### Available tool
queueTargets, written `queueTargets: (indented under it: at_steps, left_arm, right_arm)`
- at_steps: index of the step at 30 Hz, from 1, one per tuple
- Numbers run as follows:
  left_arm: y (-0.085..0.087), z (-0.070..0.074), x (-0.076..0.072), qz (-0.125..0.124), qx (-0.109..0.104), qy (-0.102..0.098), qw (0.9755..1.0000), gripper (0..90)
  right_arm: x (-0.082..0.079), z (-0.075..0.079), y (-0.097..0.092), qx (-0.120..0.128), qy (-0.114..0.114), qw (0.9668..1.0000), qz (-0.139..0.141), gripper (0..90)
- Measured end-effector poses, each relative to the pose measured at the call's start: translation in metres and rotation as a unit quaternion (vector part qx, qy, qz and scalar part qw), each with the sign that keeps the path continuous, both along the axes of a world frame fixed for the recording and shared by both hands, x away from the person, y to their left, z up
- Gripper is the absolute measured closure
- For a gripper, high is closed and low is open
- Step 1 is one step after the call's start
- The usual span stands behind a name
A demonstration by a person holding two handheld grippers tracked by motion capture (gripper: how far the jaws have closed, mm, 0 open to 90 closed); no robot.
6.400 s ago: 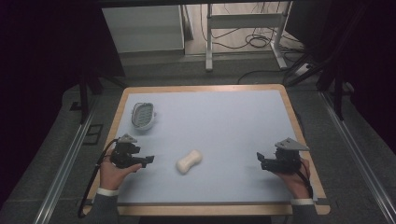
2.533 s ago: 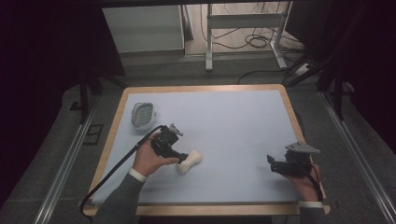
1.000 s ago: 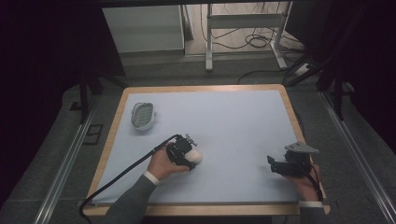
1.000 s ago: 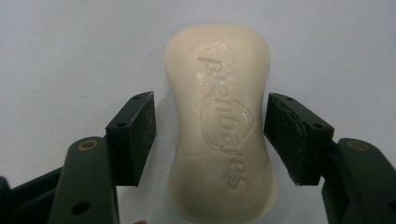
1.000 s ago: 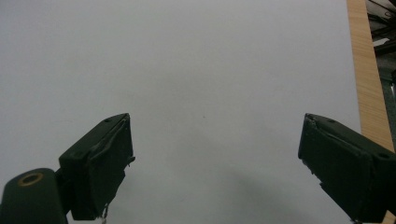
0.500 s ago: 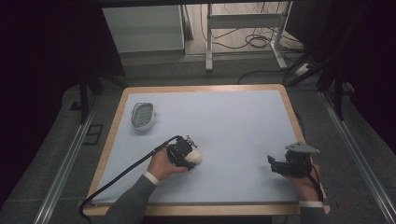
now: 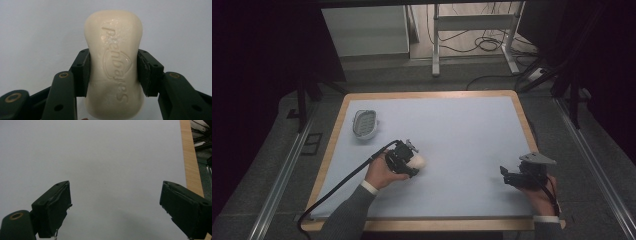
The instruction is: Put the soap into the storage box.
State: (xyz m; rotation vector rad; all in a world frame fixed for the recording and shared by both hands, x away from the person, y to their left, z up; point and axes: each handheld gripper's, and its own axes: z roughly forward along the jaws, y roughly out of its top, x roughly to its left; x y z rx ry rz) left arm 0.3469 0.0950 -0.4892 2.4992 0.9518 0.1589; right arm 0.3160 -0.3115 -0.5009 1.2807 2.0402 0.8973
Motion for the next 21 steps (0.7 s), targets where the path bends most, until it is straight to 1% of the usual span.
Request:
queueTargets:
  at_steps: [2, 4, 13, 21]
  left_arm:
    - [0.002, 0.003, 0.000, 0.001, -0.003, 0.000, 1.0000, 49.5]
    - [0.006, 0.007, 0.001, 0.005, -0.007, -0.004, 1.0000, 49.5]
    - [0.014, 0.016, 0.003, 0.010, -0.017, -0.012, 0.9997, 49.5]
    - [0.019, 0.020, 0.004, 0.014, -0.021, -0.017, 0.9995, 49.6]
  right_arm:
    - [0.000, 0.000, 0.000, 0.000, 0.000, 1.0000, 0.000, 9.9]
    - [0.000, -0.001, 0.000, 0.000, 0.001, 1.0000, -0.001, 9.9]
    - [0.000, 0.001, -0.001, 0.001, -0.001, 1.0000, -0.002, 9.9]
    - [0.000, -0.001, -0.001, 0.000, 0.002, 1.0000, -0.004, 9.9]
